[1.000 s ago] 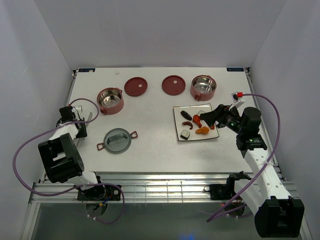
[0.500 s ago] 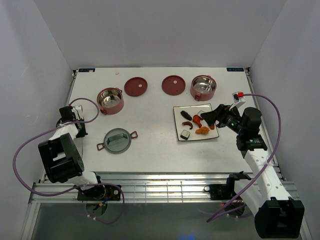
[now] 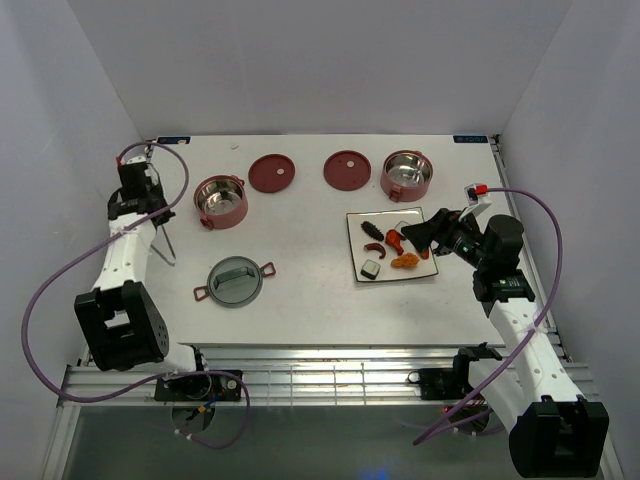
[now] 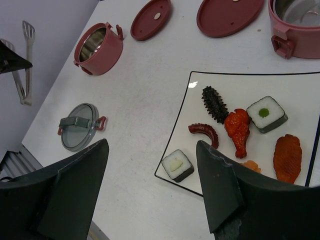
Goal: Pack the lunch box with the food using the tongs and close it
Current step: Pick up the clamp at the center of the board, then place the clamp at the center of the board.
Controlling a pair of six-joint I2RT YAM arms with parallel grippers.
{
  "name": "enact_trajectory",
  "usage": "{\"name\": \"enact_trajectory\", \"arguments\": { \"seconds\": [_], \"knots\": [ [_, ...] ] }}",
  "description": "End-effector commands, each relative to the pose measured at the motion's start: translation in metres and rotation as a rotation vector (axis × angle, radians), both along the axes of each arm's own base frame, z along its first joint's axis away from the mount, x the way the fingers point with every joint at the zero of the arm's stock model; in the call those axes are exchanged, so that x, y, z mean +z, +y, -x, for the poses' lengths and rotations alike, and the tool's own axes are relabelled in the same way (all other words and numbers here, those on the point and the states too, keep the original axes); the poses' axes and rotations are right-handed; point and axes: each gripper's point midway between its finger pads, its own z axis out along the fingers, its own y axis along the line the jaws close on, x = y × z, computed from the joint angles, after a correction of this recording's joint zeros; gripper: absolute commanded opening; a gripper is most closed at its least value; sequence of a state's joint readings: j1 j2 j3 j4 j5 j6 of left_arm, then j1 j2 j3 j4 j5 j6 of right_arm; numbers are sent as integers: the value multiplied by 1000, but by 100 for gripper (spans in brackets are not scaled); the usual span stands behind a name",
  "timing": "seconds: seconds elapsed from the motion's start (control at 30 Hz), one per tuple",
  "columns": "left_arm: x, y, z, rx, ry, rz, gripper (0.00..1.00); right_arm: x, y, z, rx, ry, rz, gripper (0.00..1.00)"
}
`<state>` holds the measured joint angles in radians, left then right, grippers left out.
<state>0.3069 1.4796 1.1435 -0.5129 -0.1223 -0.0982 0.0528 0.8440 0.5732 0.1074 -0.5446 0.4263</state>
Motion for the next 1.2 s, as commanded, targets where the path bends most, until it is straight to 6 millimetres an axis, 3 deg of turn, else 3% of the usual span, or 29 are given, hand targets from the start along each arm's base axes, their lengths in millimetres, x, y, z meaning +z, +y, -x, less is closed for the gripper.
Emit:
{"name": "enact_trajectory", "arguments": {
  "seconds": [0.0, 0.1, 0.13, 0.2, 0.23, 0.3, 0.33, 0.37, 0.5, 0.53, 0.7, 0.87, 1.0, 1.07, 1.1, 1.17],
  "knots": [
    [65, -59, -19, 21, -199, 28, 0, 10, -2, -1, -8, -37, 8, 76],
    [86, -142, -34, -140, -253, 165, 0, 11, -5, -3, -35, -34, 14, 76],
    [86, -174, -33, -200, -239, 195, 0, 11, -6, -2, -40, -31, 14, 76],
    [86, -214, -27, -278, -200, 264, 0, 13, -7, 0, -48, -24, 10, 76],
    [84, -248, -19, -364, -175, 292, 0, 14, -8, 1, -57, -21, 12, 76],
    [74, -268, -8, -329, -130, 286, 0, 15, -13, 4, -86, -19, 17, 76],
    [69, -293, 4, -369, -108, 280, 0, 15, -15, 4, -101, -19, 20, 76],
    [65, -302, 9, -372, -101, 273, 0, 14, -19, 3, -129, -19, 26, 76],
    [32, -355, 34, -438, -34, 275, 0, -2, -27, 10, -176, 11, 45, 76],
    [16, -372, 39, -470, 2, 239, 0, -6, -28, 11, -179, 16, 54, 76],
    [-23, -414, 34, -532, 54, 247, 0, -24, -34, 11, -213, 56, 78, 76],
    [-63, -428, 30, -570, 125, 228, 0, -30, -43, 12, -251, 69, 128, 76],
    [-84, -439, 27, -609, 158, 235, 0, -31, -48, 12, -269, 66, 148, 76],
    [-90, -440, 26, -615, 171, 225, 8, -33, -49, 11, -272, 71, 153, 76],
    [-92, -440, 26, -620, 175, 220, 19, -34, -49, 11, -271, 71, 159, 77],
    [-93, -437, 25, -614, 172, 206, 26, -35, -49, 10, -269, 73, 164, 76]
  ]
}}
